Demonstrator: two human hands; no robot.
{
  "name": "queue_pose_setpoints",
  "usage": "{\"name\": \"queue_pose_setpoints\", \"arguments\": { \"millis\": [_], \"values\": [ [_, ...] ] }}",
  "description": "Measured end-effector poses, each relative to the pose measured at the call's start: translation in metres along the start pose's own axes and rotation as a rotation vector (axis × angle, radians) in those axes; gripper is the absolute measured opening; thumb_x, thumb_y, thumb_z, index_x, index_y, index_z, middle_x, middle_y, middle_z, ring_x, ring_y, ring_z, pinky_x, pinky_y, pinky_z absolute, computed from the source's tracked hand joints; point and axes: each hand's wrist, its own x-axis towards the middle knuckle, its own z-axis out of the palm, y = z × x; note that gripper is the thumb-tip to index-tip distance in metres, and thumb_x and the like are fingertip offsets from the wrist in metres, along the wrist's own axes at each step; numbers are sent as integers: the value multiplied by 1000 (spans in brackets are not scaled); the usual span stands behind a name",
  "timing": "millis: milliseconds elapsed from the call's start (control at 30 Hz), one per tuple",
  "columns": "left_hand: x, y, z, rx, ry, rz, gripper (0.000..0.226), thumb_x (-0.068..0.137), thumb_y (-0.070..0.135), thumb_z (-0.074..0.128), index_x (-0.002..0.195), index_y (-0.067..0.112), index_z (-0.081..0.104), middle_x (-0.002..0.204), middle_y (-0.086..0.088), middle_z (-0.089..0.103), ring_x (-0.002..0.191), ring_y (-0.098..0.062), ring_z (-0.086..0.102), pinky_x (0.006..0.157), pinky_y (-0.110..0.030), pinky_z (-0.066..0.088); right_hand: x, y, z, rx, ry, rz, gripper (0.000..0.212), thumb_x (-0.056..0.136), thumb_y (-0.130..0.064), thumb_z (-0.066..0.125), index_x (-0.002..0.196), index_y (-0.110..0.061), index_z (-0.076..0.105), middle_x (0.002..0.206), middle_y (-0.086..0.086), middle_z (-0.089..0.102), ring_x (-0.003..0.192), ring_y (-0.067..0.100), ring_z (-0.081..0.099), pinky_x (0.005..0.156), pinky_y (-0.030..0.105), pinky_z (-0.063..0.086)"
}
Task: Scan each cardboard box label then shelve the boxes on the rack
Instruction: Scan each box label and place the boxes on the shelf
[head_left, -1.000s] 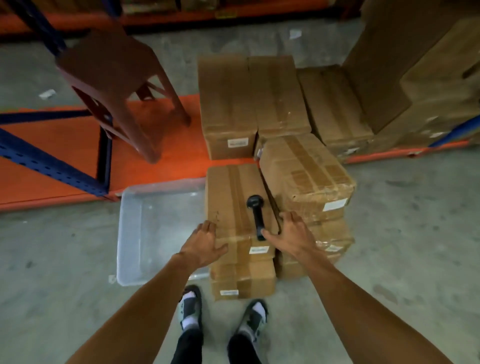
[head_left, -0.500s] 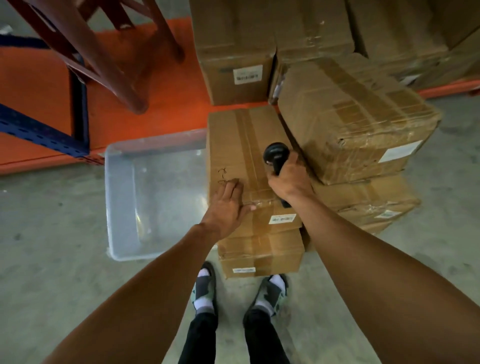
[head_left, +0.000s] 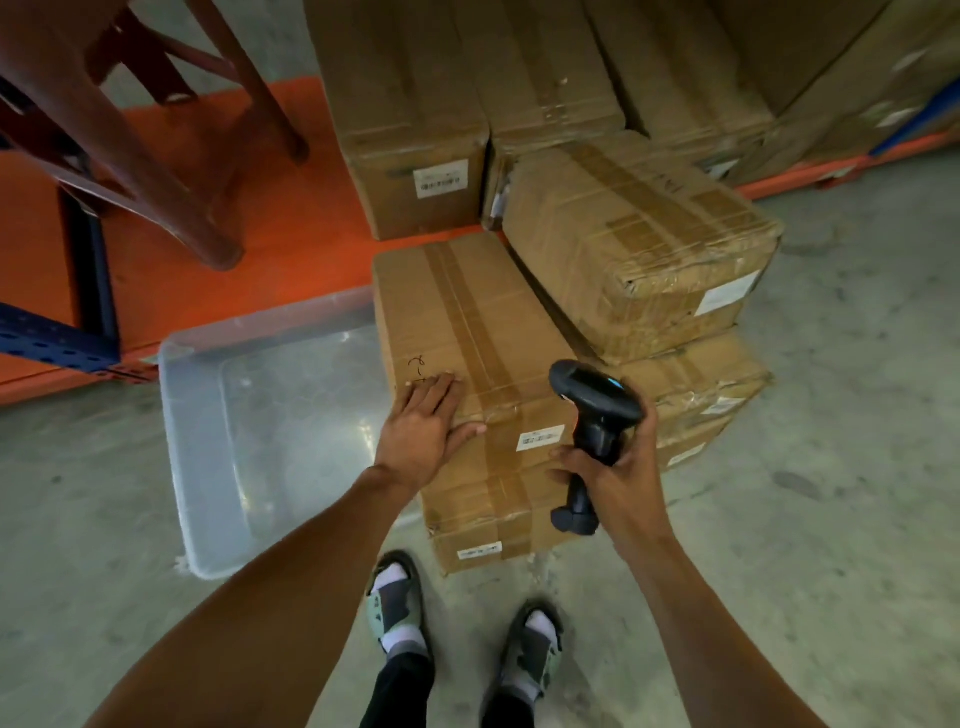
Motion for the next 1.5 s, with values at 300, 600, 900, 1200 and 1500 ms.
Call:
{"name": "queue_pose_setpoints", "arguments": {
  "millis": [300,600,900,1200,1500],
  "values": [
    [8,-25,21,-23,145,51,79,85,78,36,144,28,53,145,-2,50,139,-27,40,116,-65,21,-27,61,-15,-8,114,-74,57,86,-25,69,135,-41,47,122,9,66,76,32,63,68,46,60],
    [14,-31,19,-139,14,-78,98,66,100,31,149,48,36,159,12,35,147,-21,30,109,-63,40,-24,106,-24,-242,100,-227,54,91,-50,74,138,-40,51,121,-13,70,108,0,69,80,13,56],
    [13,-31,23,-138,15,-93,91,68,98,37,148,54,32,159,15,34,148,-19,28,109,-65,39,-19,115,-23,-318,37,-193,53,84,-57,71,128,-63,41,116,-39,62,102,-9,67,79,15,59],
    [13,-31,23,-130,21,-93,91,69,98,35,148,53,33,160,16,33,149,-18,27,110,-63,38,-18,116,-23,-300,65,-211,56,83,-48,74,129,-56,44,112,-39,63,99,-5,70,76,17,60],
    [14,-28,17,-100,-86,-126,97,67,97,36,152,52,23,163,19,21,152,-15,15,113,-64,32,-23,114,-22,-263,65,-192,56,83,-48,75,133,-46,49,115,-16,71,100,-5,70,75,11,56]
  ]
}}
